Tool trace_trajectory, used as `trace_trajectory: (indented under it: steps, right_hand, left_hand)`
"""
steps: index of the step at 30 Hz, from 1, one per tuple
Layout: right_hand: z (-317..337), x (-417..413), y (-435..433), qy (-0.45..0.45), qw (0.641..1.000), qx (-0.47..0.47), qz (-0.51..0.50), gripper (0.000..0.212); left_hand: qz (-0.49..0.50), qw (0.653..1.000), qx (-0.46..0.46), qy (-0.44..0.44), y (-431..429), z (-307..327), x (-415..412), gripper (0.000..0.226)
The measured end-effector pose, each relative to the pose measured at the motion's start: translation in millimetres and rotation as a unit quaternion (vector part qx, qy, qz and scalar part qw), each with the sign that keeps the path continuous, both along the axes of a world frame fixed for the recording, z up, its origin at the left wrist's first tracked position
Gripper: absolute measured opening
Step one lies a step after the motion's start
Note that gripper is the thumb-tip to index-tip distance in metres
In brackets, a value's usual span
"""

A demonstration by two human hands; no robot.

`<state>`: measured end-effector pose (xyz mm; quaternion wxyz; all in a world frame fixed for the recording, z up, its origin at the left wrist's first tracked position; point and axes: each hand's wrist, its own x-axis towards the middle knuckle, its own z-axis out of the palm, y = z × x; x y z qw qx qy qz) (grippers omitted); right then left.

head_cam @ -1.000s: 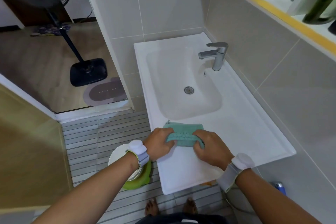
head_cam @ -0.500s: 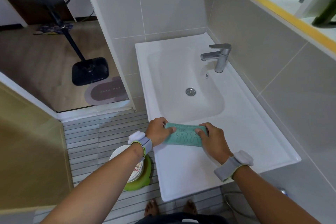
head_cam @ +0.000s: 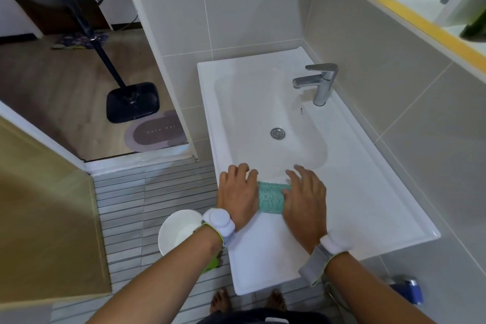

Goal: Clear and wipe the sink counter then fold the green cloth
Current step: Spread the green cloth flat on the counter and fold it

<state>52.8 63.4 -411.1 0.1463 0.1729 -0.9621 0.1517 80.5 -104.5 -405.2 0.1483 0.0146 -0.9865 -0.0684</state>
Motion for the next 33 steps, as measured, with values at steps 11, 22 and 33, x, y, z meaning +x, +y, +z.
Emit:
trace_trajectory:
  steps: [11, 22, 33]
  right_hand:
    - [-34.5, 2.1, 2.9, -0.197, 0.973, 0.123, 0.008, 0.067]
    - [-9.7, 8.5, 20.6, -0.209, 0.974, -0.005, -0.088, 0.053]
    - [-1.2, -3.1, -1.1, -0.384, 0.891, -0.164, -0.176, 0.036]
  left_hand:
    - [0.038, 0.981, -0.007, -0.191, -0.9, -37.9, 3.3, 0.071]
    - [0.136, 0.968, 0.069, -0.201, 1.4, 1.9, 24.1, 0.045]
    - [0.199, 0.868, 0.322, -0.320, -2.9, 17.1, -23.2, 0.026]
